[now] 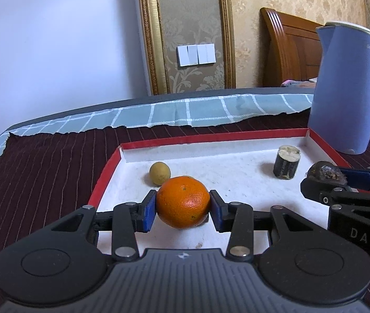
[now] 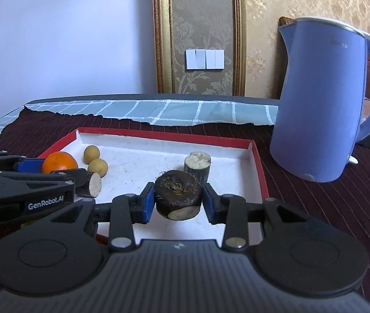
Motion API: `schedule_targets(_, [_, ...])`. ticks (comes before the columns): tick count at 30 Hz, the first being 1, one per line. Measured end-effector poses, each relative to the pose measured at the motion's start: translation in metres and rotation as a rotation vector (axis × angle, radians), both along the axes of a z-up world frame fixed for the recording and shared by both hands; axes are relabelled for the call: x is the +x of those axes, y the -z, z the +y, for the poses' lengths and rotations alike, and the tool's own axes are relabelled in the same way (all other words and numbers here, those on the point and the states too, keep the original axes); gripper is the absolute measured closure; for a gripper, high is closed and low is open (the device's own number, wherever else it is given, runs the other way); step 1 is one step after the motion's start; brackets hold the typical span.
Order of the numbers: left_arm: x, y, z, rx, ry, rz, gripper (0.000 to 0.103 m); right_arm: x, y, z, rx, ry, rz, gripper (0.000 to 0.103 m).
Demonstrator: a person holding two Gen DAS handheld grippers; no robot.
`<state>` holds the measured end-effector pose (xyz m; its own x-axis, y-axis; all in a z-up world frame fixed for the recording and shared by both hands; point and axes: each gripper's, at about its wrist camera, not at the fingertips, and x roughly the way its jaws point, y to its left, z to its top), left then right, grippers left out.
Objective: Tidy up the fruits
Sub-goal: 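Lift and carry the dark slice and orange over the tray with both tools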
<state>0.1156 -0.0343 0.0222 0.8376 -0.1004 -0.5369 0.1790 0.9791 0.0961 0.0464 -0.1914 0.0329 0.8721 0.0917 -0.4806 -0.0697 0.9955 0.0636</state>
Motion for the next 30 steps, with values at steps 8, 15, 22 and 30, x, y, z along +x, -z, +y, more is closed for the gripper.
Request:
schedule_targets(8, [0.013,0.003,-0.004,0.021,-0.019,-0.002,0.062,0.015,0.001,-0.001,0.004,0.009,-0.002,0.067])
schedule_targets(15, [0.026,0.005,-0.006,0.026,-0.034,-0.004,0.062,0.023,0.006,-0.005,0.017,0.026,0.005,0.067])
schedule_targets(22, [0.033,0.005,-0.008,0.035,-0.042,-0.005,0.062,0.025,0.002,-0.005,0.01,0.027,-0.006,0.067])
schedule_targets(30, [0.041,0.005,-0.01,0.039,-0.048,-0.004,0.062,0.033,-0.002,0.0,-0.018,0.024,-0.011,0.067])
